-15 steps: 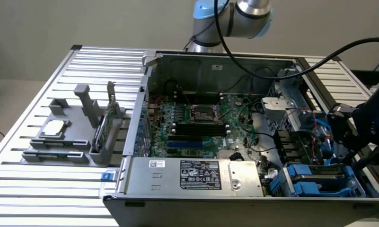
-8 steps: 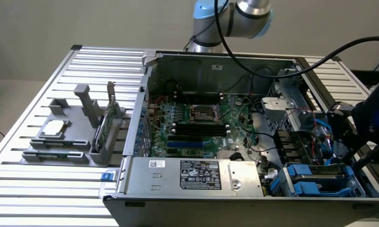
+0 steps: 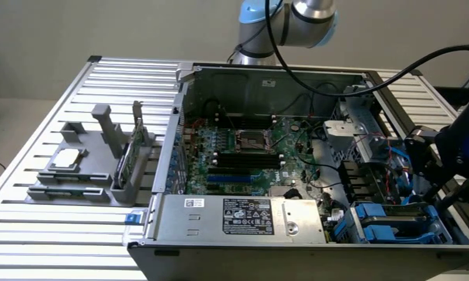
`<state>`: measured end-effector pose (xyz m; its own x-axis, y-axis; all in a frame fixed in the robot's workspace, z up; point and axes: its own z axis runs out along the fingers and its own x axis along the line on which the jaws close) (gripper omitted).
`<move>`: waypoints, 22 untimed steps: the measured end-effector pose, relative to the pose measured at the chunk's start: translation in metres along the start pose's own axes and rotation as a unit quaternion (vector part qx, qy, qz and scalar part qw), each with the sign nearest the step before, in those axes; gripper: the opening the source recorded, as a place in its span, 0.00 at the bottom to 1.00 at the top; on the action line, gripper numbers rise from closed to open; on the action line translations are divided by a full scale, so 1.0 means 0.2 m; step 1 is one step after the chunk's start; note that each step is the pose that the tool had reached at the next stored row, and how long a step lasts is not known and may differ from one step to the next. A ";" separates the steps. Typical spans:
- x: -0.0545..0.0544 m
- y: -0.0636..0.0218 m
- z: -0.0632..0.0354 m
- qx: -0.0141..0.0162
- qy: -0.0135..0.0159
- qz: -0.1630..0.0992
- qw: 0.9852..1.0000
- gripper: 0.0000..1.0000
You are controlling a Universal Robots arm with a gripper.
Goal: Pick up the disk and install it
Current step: 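Insert the first disk wire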
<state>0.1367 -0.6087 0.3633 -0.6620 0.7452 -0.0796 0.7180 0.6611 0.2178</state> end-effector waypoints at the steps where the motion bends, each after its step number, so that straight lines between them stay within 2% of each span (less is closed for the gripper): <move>1: 0.00 0.000 0.000 0.000 0.000 0.000 1.000 0.25; 8: 0.00 0.000 0.002 0.000 -0.001 0.003 1.000 0.25; 9: 0.00 -0.001 0.005 0.000 -0.001 0.005 1.000 0.25; 11: 0.00 -0.004 0.011 -0.002 0.001 0.010 1.000 0.25; 14: 0.00 -0.006 0.012 -0.005 0.009 0.014 1.000 0.25; 16: 0.00 -0.007 0.012 -0.010 0.016 0.017 1.000 0.25; 18: 0.00 -0.010 0.012 -0.016 0.024 0.020 0.999 0.25; 20: 0.00 -0.014 0.012 -0.020 0.030 0.023 0.999 0.25; 22: -0.01 -0.018 0.014 -0.024 0.034 0.026 0.999 0.25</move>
<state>0.1360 -0.6121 0.3598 -0.6376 0.7703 -0.0013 0.7423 0.6149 0.2660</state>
